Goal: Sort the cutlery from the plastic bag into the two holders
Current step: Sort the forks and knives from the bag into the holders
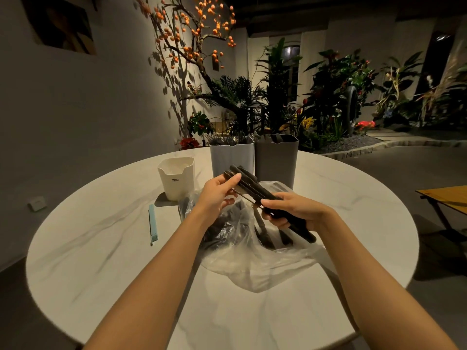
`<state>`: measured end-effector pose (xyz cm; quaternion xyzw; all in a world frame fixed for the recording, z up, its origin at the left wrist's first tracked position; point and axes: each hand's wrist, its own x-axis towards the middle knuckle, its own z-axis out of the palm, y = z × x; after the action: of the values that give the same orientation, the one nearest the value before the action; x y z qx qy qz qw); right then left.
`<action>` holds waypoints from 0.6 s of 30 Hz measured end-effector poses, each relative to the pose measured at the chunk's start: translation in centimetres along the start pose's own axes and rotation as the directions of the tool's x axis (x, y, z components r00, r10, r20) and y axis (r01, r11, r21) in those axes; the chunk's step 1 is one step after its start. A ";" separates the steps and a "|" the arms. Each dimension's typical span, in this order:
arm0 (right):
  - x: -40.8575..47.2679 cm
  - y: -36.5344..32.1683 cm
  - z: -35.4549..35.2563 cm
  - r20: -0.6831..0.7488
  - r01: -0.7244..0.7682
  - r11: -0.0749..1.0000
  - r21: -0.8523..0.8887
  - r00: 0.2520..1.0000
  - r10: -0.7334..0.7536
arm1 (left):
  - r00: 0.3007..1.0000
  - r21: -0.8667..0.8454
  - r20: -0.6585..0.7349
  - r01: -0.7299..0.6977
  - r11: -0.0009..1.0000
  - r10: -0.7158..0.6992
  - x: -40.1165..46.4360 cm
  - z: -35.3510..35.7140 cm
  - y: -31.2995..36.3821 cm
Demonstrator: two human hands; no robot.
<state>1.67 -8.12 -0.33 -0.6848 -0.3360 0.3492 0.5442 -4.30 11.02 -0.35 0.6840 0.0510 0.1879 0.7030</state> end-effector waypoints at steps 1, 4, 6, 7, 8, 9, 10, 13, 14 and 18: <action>-0.1 0.0 0.0 0.004 -0.006 1.000 0.027 1.000 0.006 | 1.000 -0.008 0.001 0.005 1.000 -0.005 -0.1 -0.2 0.2; -0.4 0.0 -0.1 0.025 -0.014 0.995 0.103 1.000 0.011 | 1.000 -0.007 -0.015 0.002 1.000 -0.002 -0.1 -0.8 0.3; -0.5 0.0 0.0 0.029 -0.013 0.995 0.104 1.000 0.010 | 1.000 -0.039 -0.014 0.009 0.999 -0.009 -0.1 -1.2 0.1; -0.5 0.1 0.0 0.027 -0.014 0.995 0.103 1.000 0.011 | 1.000 -0.058 -0.010 0.014 0.998 -0.015 -0.1 -1.4 0.0; -0.5 0.1 0.0 0.023 -0.015 0.995 0.101 1.000 0.013 | 1.000 -0.071 -0.005 0.023 0.997 -0.024 0.0 -1.4 0.0; -0.4 0.2 0.0 0.019 -0.015 0.995 0.097 1.000 0.013 | 0.999 -0.079 0.001 0.033 0.996 -0.033 0.0 -1.5 -0.1; -0.4 0.3 -0.1 0.017 -0.013 0.996 0.091 1.000 0.011 | 0.999 -0.086 0.010 0.039 0.996 -0.038 0.0 -1.5 -0.1; -0.3 0.4 -0.3 -0.001 -0.001 0.999 0.054 1.000 0.001 | 0.999 -0.130 0.050 0.006 0.992 0.000 -0.2 -1.6 -0.1; -0.2 0.5 -0.3 -0.014 0.001 0.999 0.042 1.000 -0.001 | 0.998 -0.134 0.054 -0.012 0.991 0.019 -0.2 -1.7 -0.1; -0.1 0.8 -0.6 -0.038 0.032 0.996 0.086 0.999 -0.029 | 1.000 -0.133 0.006 -0.024 0.991 0.025 -0.1 -1.8 -0.1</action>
<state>2.19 -8.65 -0.96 -0.6618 -0.3210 0.3423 0.5846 -4.99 12.67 -0.54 0.6370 0.0275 0.1970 0.7448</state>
